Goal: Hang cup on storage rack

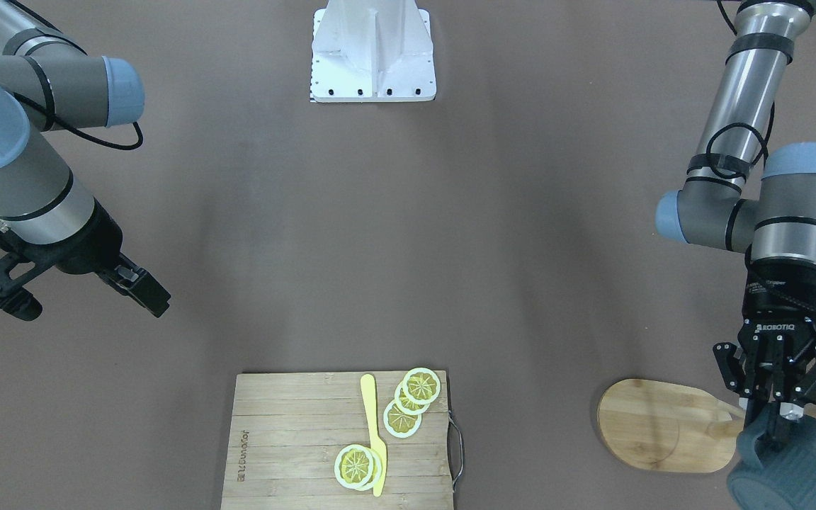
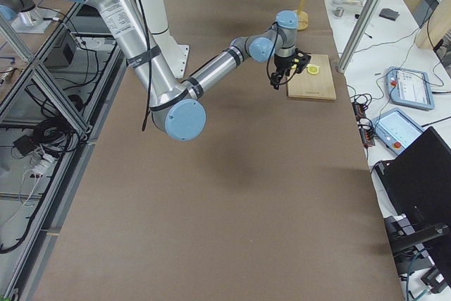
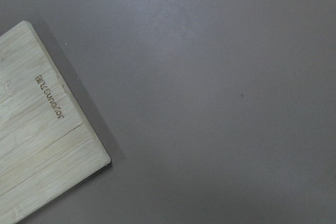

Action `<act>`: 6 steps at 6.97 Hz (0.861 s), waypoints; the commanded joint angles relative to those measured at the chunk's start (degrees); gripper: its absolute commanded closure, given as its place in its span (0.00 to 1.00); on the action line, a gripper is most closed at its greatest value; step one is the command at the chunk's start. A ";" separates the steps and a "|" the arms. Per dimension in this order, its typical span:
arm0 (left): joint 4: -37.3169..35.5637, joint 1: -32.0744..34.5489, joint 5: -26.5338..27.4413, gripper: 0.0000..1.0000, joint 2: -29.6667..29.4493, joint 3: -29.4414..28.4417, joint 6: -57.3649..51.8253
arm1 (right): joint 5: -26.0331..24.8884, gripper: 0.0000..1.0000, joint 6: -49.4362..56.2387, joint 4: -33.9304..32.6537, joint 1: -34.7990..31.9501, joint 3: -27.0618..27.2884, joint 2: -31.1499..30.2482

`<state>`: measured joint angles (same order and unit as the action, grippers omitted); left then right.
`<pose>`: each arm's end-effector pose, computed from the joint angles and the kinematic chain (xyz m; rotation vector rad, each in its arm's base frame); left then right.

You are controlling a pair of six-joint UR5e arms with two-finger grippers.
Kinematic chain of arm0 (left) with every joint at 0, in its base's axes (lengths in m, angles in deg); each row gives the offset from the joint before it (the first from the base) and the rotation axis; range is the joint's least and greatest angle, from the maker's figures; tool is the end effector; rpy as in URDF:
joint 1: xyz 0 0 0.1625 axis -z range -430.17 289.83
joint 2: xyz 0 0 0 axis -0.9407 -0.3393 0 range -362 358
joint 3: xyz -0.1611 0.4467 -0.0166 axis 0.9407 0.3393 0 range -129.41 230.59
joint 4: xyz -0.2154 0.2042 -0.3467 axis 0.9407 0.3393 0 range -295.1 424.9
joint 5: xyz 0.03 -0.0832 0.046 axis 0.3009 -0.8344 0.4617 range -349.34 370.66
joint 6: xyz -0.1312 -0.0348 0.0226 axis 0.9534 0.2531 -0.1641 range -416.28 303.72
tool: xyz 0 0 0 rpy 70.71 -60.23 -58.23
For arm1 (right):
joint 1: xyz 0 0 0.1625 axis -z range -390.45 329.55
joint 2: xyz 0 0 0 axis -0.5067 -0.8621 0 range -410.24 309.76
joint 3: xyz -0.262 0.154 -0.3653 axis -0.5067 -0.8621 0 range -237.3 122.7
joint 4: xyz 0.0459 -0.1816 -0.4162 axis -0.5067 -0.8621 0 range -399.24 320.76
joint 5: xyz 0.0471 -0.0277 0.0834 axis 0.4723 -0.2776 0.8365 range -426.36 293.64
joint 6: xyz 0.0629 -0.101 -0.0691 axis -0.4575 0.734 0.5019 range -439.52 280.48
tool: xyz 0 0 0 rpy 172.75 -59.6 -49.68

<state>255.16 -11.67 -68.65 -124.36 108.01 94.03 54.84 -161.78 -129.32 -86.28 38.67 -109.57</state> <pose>0.2860 -0.7707 0.4438 0.1292 2.0642 -1.5866 -0.3658 -0.6495 0.3459 -0.1212 -0.8186 0.6185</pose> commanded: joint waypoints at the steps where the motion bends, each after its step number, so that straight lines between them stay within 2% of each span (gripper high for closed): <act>1: 0.29 0.03 -0.15 1.00 0.27 -0.20 0.08 | -0.08 0.00 0.00 0.00 0.20 0.00 0.09; 6: 3.81 -0.40 -0.76 1.00 3.52 -0.20 1.73 | -0.08 0.00 0.00 0.00 0.38 0.00 0.18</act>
<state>258.70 -11.88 -69.45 -121.34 107.81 94.61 54.75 -161.83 -129.32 -85.93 38.67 -109.42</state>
